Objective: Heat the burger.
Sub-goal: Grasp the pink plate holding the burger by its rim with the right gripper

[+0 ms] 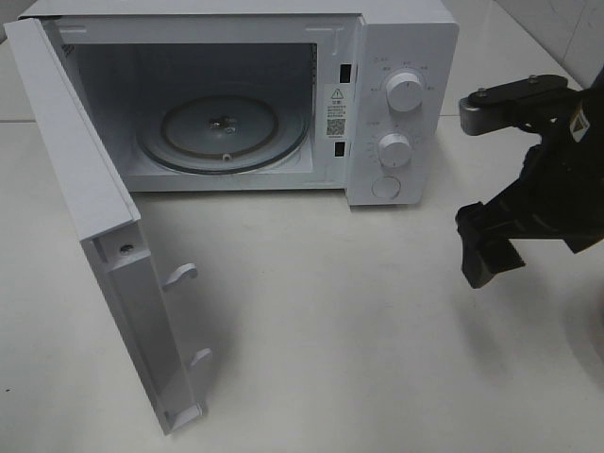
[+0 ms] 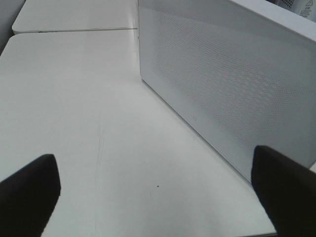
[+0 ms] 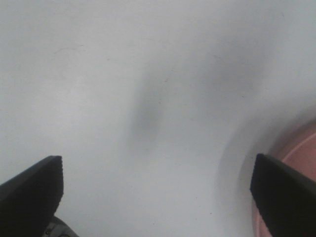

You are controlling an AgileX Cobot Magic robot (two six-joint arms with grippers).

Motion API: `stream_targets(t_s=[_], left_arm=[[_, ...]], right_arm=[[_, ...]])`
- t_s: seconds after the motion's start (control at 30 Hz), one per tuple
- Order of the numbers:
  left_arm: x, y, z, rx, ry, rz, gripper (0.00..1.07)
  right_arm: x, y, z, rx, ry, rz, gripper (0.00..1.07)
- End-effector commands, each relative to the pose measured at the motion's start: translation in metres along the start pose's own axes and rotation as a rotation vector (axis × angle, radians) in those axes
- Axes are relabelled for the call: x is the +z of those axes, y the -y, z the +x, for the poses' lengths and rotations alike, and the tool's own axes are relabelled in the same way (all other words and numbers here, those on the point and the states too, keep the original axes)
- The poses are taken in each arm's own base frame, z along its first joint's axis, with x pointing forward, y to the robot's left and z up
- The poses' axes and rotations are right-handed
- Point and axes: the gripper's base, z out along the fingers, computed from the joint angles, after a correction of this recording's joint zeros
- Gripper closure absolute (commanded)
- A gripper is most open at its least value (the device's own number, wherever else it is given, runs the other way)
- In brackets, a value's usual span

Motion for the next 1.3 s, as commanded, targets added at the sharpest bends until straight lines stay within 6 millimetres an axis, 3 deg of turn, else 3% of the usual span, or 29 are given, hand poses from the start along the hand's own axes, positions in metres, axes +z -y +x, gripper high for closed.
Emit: stream_targets(t_s=[0.03, 0.17, 0.23, 0.33, 0.5, 0.93, 1.3], left_arm=[[-0.002, 0.001, 0.001, 0.004, 0.018, 0.004, 0.06], [-0.002, 0.001, 0.001, 0.004, 0.018, 0.004, 0.06], [-0.002, 0.001, 0.001, 0.004, 0.018, 0.004, 0.06], [-0.002, 0.001, 0.001, 0.004, 0.018, 0.004, 0.06], [-0.002, 0.001, 0.001, 0.004, 0.018, 0.004, 0.06], [-0.002, 0.001, 0.001, 0.004, 0.018, 0.004, 0.06], [-0.002, 0.001, 0.001, 0.004, 0.018, 0.004, 0.06]], right_arm=[[-0.001, 0.018, 0.000, 0.042, -0.009, 0.025, 0.08], [0.001, 0.031, 0.002, 0.091, -0.025, 0.038, 0.09], [0.009, 0.048, 0.004, 0.144, -0.074, 0.061, 0.10], [0.012, 0.051, 0.004, 0.150, -0.089, 0.069, 0.10], [0.041, 0.067, 0.014, 0.205, -0.174, 0.077, 0.13], [0.077, 0.087, 0.034, 0.236, -0.249, 0.068, 0.16], [0.105, 0.092, 0.035, 0.221, -0.304, 0.068, 0.18]])
